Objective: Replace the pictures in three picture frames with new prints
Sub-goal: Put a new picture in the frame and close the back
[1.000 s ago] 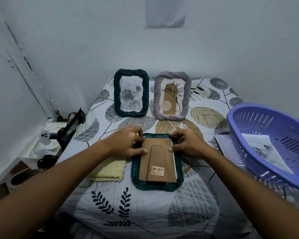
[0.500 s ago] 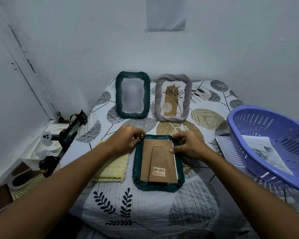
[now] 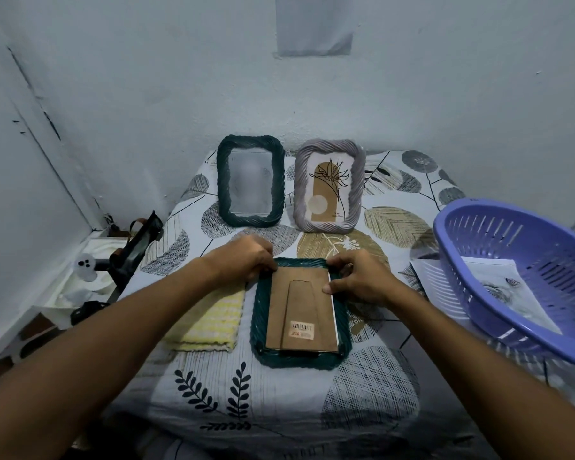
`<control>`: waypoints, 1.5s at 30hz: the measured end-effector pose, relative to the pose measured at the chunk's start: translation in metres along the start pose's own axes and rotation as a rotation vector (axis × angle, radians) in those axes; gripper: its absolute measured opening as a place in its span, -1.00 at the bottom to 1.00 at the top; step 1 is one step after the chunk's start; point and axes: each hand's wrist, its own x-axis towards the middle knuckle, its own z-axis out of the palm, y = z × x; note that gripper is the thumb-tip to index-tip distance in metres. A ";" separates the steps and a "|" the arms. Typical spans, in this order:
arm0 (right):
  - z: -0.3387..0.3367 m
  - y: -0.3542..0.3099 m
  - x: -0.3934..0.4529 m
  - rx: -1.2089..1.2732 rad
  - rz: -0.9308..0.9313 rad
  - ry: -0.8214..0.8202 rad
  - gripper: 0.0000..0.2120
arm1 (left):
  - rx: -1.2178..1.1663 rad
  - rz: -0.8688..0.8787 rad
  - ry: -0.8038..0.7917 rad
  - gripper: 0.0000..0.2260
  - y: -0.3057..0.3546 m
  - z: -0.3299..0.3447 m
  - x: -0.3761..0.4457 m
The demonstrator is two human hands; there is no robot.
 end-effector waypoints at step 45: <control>0.003 -0.016 -0.003 -0.391 -0.068 -0.192 -0.65 | -0.342 -0.419 0.169 -0.87 0.010 0.013 -0.010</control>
